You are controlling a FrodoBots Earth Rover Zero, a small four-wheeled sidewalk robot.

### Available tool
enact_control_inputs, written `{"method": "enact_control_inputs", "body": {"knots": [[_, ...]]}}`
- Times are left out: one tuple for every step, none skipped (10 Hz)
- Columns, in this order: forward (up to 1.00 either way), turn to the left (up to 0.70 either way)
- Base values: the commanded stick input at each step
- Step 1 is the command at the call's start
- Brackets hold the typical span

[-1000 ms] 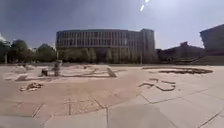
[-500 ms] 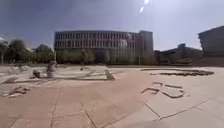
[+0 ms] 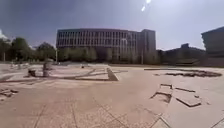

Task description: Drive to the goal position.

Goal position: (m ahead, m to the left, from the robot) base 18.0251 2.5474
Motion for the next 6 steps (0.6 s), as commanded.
{"method": "enact_control_inputs", "body": {"knots": [[0.85, -0.02], [0.85, -0.02], [0.85, -0.02], [0.85, -0.02], [0.85, -0.03], [0.85, -0.05]]}}
